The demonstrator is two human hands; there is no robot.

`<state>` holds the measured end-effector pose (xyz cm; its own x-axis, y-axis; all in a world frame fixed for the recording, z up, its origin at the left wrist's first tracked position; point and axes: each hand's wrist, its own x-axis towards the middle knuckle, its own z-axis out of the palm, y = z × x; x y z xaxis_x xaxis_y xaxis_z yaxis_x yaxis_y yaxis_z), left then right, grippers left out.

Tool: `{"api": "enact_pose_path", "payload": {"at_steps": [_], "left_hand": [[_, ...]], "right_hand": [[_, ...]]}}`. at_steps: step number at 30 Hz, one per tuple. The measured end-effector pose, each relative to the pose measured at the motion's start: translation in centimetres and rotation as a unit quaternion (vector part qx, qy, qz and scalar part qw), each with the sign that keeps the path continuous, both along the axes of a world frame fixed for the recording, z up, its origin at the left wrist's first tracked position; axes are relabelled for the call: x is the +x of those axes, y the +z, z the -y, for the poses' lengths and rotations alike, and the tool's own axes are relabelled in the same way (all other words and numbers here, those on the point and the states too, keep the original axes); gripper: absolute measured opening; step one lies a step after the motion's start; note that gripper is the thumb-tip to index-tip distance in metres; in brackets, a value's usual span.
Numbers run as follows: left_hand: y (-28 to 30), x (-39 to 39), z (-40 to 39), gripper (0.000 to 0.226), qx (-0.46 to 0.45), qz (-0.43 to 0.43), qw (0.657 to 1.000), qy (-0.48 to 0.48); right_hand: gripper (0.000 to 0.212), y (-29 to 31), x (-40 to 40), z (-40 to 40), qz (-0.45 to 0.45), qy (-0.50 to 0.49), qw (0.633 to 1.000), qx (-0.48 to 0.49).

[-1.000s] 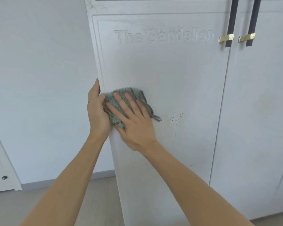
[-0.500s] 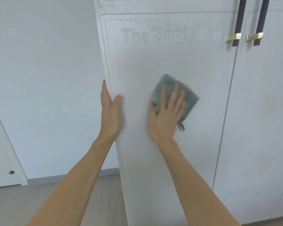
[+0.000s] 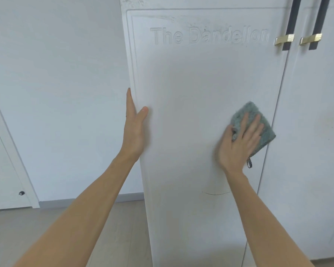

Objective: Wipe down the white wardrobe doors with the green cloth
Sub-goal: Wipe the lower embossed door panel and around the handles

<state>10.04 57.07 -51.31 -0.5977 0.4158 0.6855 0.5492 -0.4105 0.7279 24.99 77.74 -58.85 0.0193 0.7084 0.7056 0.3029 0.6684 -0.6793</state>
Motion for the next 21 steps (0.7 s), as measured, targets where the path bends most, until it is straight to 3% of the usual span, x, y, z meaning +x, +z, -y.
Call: {"api": "enact_pose_path", "payload": {"at_steps": [3, 5, 7, 10, 13, 15, 17, 19, 21], "left_hand": [[-0.1, -0.2, 0.0, 0.087, -0.013, -0.003, 1.0, 0.009], [0.0, -0.1, 0.1, 0.086, -0.015, -0.006, 1.0, 0.004], [0.0, -0.2, 0.3, 0.082, -0.008, -0.007, 1.0, -0.019], [0.2, -0.4, 0.6, 0.079, -0.01, -0.004, 0.999, -0.042], [0.1, -0.4, 0.9, 0.077, -0.024, -0.014, 0.999, -0.042], [0.2, -0.7, 1.3, 0.078, -0.033, -0.012, 0.998, -0.052], [0.2, -0.8, 1.6, 0.079, -0.045, -0.015, 0.997, -0.062], [-0.2, -0.8, 1.9, 0.073, -0.055, -0.013, 0.997, -0.061], [-0.9, -0.7, 2.1, 0.069, -0.064, -0.012, 0.996, -0.062]], "right_hand": [[0.065, 1.6, -1.9, 2.2, -0.097, -0.027, 0.991, -0.091], [0.067, 2.2, -4.2, 4.8, -0.087, -0.039, 0.993, -0.074], [0.067, 0.9, -6.8, 8.2, 0.02, -0.031, 0.997, 0.064], [0.067, -2.6, -8.9, 11.9, 0.202, 0.052, 0.94, 0.271], [0.061, -3.8, -7.4, 10.4, 0.267, 0.107, 0.876, 0.387], [0.057, -3.3, -5.8, 7.5, 0.274, 0.107, 0.86, 0.417], [0.064, -2.8, -3.8, 4.1, 0.227, 0.068, 0.906, 0.351], [0.07, -3.0, -1.7, 1.7, 0.143, 0.02, 0.969, 0.202], [0.065, -3.6, -0.3, 0.8, 0.063, 0.004, 0.996, 0.062]]}}
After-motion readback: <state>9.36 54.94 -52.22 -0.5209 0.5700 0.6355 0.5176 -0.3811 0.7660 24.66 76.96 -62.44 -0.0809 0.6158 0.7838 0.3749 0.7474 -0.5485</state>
